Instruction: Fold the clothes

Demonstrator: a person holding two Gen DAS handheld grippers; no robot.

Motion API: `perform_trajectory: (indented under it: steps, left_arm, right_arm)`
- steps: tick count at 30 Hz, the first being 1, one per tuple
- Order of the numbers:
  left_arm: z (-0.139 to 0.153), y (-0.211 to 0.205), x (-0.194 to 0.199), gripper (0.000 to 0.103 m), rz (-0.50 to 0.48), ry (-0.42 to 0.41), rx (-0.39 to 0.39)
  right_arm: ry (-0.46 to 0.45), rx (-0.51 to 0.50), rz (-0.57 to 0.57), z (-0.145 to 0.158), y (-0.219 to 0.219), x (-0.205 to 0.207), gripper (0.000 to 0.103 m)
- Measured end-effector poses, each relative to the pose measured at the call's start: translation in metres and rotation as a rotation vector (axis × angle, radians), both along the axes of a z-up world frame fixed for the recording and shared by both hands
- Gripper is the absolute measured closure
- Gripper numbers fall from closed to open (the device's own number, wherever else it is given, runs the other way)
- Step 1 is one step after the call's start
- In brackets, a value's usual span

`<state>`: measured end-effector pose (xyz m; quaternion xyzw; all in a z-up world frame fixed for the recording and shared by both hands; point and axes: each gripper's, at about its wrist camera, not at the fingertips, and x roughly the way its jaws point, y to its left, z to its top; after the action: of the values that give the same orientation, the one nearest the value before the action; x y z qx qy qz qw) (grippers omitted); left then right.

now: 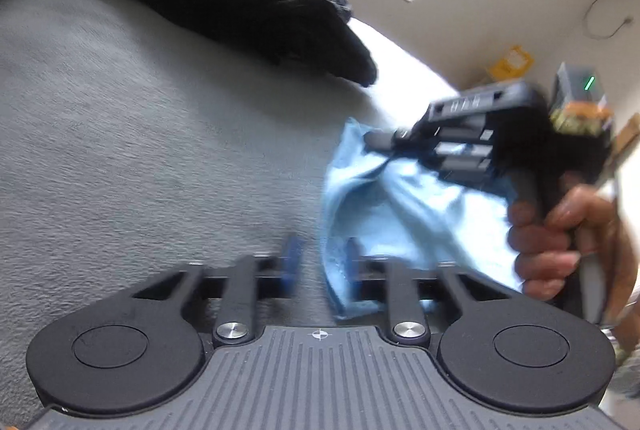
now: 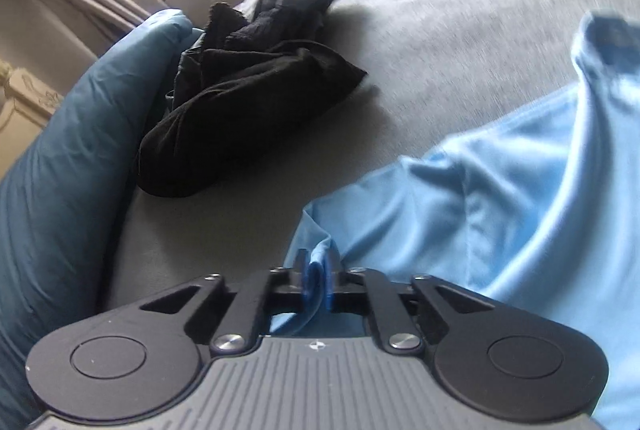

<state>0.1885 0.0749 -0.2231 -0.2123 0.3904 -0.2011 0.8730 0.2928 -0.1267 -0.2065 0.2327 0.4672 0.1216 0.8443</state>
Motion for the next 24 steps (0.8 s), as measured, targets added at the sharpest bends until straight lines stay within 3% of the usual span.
perform_trajectory:
  steps: [1,8,24]
  left_arm:
    - [-0.001,0.003,0.000,0.103,0.023,0.002,-0.012]
    - [-0.001,0.008,-0.018,0.103,0.120,-0.007,-0.025]
    - [-0.008,0.016,-0.036,0.103,0.219,-0.012,-0.069]
  right_arm:
    - [-0.035,-0.037,0.018,0.004,0.010,0.000,0.101]
    - [-0.241,-0.288,0.228,0.027,0.093,-0.004,0.101]
    - [-0.282,-0.291,0.317,0.008,0.129,-0.003,0.101]
